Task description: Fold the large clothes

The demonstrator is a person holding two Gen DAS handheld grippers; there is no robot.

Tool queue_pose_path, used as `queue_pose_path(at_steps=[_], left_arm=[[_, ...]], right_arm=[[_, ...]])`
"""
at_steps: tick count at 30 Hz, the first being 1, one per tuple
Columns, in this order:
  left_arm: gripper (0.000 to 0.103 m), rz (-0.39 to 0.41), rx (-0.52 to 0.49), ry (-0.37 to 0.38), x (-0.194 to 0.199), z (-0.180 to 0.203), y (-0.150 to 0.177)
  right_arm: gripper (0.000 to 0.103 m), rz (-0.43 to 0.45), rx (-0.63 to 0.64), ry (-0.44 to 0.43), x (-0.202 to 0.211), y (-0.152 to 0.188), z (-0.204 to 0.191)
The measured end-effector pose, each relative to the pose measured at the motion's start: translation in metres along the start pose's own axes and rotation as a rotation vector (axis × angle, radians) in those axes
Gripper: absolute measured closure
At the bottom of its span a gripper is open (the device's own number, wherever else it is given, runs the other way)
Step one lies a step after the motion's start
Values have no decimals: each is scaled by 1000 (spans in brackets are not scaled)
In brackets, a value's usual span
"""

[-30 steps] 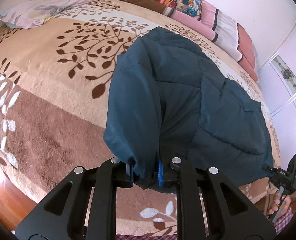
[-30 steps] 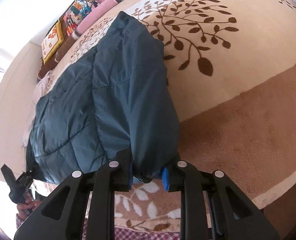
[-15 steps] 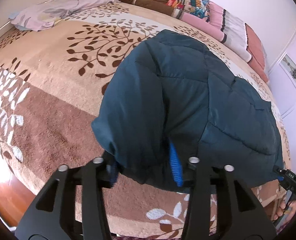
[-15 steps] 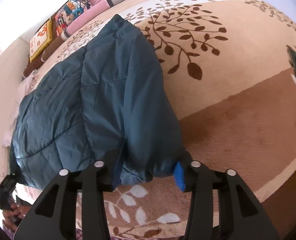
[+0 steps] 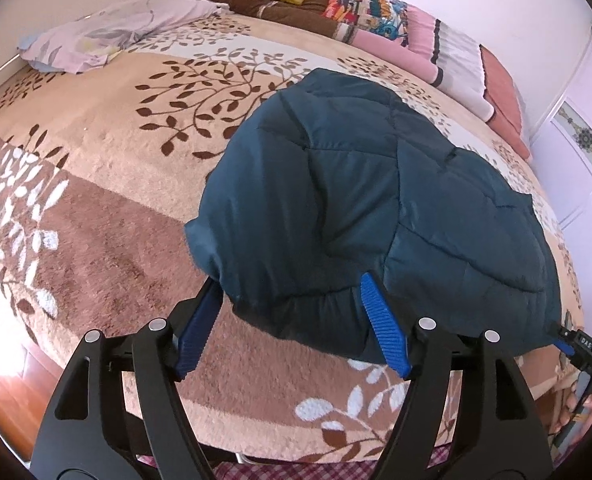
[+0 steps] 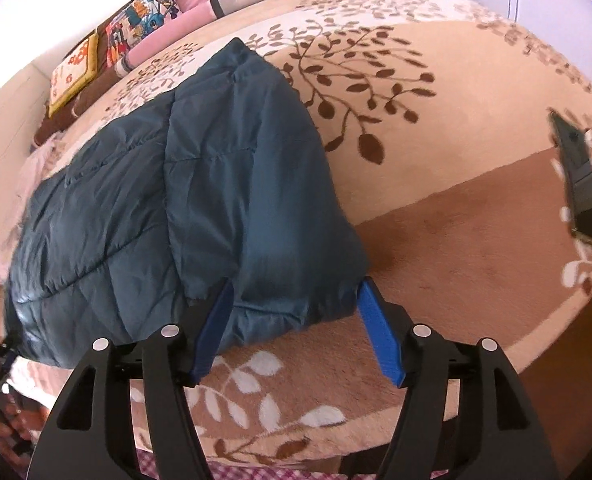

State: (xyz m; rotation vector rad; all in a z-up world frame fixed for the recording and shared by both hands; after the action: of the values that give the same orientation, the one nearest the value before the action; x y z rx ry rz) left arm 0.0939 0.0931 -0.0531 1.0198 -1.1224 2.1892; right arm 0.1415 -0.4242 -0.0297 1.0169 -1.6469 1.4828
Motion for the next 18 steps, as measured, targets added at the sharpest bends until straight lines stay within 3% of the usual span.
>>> queue_pose_path(at_steps=[10, 18], left_arm=[[31, -13, -22, 1, 17, -7, 15], [31, -29, -50, -10, 26, -10, 32]], right_arm=[[39, 38, 52, 82, 18, 12, 0], [39, 30, 51, 73, 21, 30, -2]])
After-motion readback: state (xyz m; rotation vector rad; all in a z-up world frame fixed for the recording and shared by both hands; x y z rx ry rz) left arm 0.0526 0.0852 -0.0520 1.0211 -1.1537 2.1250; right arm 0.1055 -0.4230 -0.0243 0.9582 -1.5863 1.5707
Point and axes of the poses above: each gripper's, at about its wrist camera, not at the fingertips, and x roughly against the way its jaws point, z to its right, y to its underside, the point moved 7 cm from there along -x, roughly the way its jaws point, and after that the axes turned 13 degrees about x, right-handed, at the moved point
